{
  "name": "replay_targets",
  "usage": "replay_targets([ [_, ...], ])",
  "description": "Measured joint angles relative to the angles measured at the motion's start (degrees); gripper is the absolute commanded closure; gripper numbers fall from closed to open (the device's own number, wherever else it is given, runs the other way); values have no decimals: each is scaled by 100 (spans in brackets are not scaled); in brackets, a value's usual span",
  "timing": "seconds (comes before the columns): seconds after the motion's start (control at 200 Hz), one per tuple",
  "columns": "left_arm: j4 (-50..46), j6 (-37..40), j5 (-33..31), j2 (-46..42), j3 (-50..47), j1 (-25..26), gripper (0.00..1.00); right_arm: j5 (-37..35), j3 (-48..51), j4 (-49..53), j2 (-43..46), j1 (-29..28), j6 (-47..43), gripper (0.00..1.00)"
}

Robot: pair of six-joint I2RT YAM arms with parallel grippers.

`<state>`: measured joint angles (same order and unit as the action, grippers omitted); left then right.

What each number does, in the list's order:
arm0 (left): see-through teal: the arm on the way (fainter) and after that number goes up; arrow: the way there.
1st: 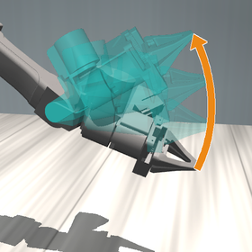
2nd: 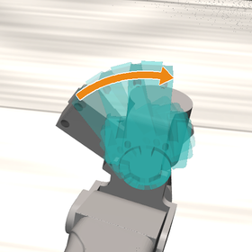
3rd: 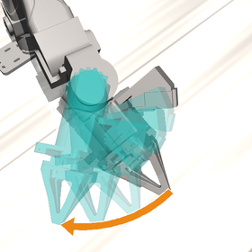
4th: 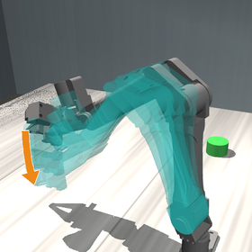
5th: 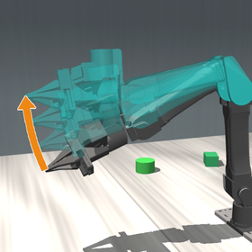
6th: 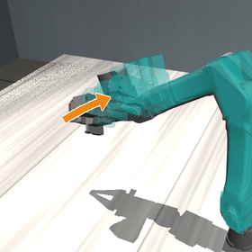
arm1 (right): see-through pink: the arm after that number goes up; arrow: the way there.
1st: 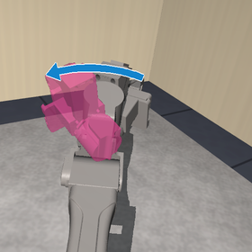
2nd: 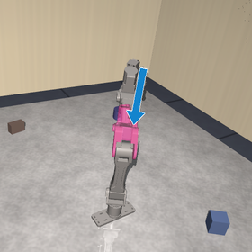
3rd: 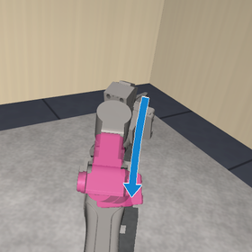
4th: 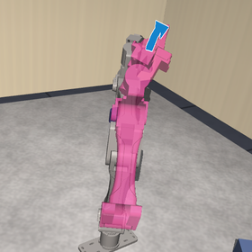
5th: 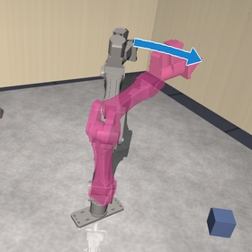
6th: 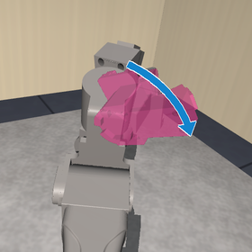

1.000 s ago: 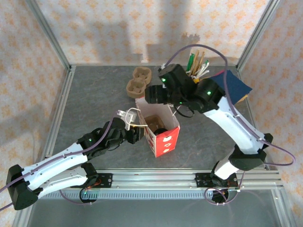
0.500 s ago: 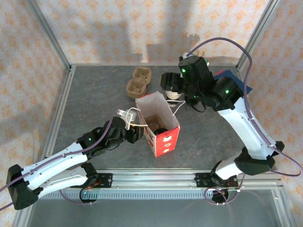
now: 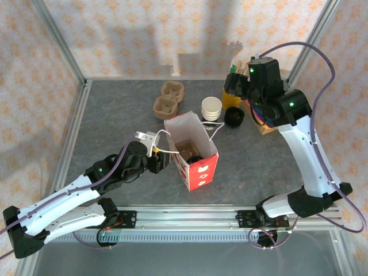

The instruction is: Pack the takeout coffee

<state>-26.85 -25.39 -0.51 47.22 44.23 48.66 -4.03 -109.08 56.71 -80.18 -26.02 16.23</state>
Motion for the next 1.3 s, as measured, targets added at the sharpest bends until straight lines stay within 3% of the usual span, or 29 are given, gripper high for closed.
replay_targets([
  [0.36,-691,-289,-584,-597,142,0,45,566,210,-496,-160,1158,-354,22],
  [0.586,-1058,-678,-1200,-702,210,-98,42,914,846,-1019,-466,1661,-520,23],
  [0.821,-1279,-868,-1316,-693,210,-1281,39,1204,1209,-1657,-1014,1939,-717,26],
  [1.031,-1287,-872,-885,-369,236,-2356,37,1270,1233,-2151,-1530,1943,-984,29],
  [1.296,-1650,-1093,-568,201,1373,-2546,35,1462,898,-2531,-2177,1943,-1226,36],
])
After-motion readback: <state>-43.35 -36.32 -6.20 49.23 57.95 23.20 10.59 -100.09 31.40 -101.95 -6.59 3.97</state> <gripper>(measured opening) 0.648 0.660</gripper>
